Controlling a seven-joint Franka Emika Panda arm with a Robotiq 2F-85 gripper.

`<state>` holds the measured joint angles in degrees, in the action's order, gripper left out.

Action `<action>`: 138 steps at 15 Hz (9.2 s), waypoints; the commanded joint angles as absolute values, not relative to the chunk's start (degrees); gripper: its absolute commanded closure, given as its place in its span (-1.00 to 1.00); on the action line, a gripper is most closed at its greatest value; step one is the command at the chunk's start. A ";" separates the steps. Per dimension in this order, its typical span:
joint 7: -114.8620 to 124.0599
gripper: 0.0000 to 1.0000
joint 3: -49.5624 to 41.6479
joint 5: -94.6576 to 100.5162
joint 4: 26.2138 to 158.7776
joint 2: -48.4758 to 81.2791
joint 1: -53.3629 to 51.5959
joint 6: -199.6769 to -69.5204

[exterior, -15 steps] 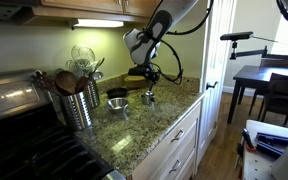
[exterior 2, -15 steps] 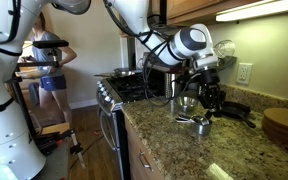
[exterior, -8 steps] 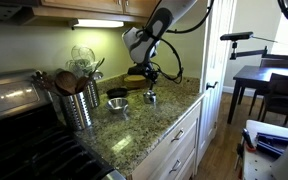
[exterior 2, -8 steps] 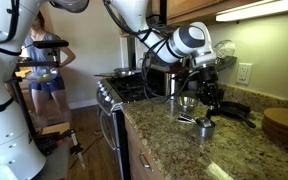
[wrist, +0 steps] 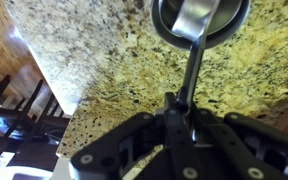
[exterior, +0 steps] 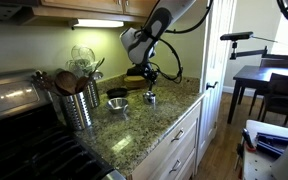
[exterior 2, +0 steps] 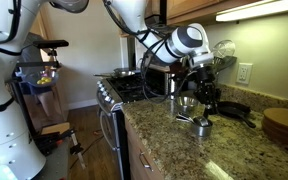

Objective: Unstack the measuring cups

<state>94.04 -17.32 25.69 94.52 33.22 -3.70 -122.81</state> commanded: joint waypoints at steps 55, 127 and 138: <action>98.05 -1.00 -15.86 25.61 86.23 42.42 0.20 -121.99; 77.07 0.85 -17.74 26.83 107.46 30.85 0.57 -116.49; 77.35 0.86 -16.75 26.68 106.70 32.45 0.12 -117.12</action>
